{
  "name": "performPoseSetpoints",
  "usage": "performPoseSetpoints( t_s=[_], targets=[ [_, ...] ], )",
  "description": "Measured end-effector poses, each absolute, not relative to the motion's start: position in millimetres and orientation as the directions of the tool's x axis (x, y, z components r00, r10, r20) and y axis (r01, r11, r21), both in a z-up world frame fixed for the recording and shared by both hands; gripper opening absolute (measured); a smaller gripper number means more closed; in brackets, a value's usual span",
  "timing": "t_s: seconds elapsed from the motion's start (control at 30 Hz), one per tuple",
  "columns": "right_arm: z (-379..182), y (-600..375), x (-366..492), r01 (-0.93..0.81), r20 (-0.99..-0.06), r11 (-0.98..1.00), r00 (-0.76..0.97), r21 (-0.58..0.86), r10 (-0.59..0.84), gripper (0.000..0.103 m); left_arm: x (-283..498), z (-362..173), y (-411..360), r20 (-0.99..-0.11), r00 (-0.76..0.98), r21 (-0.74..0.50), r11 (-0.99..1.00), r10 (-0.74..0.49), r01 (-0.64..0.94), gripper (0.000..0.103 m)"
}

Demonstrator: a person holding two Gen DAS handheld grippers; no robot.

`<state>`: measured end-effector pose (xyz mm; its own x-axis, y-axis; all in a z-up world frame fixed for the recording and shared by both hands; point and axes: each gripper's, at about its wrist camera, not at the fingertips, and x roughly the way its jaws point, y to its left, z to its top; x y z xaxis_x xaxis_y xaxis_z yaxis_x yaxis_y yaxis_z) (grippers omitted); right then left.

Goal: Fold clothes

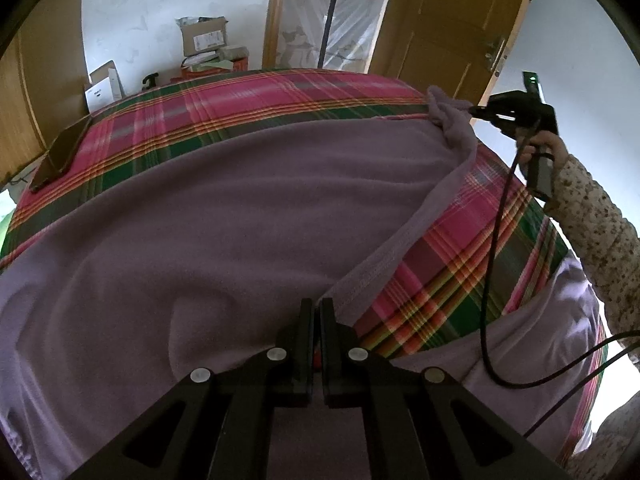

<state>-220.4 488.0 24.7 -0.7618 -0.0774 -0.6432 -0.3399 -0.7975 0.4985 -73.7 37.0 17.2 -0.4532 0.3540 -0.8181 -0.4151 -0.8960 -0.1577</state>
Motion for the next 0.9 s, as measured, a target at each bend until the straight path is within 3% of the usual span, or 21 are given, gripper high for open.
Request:
performPoseSetpoints(
  t_s=[0.3,0.9],
  targets=[
    [45,514,-165,-0.375,-0.607,-0.779,-0.795,0.503,-0.009,0.002,-65,24,44,-0.811,-0.461,-0.140,-0.884,0.361,-0.447,0.002],
    [21,538,-117,-0.469,-0.658,-0.743,-0.751,0.478,0.051,0.002,-49,27,52,-0.819,-0.428,-0.140,-0.857,0.382,-0.496,0.002]
  ],
)
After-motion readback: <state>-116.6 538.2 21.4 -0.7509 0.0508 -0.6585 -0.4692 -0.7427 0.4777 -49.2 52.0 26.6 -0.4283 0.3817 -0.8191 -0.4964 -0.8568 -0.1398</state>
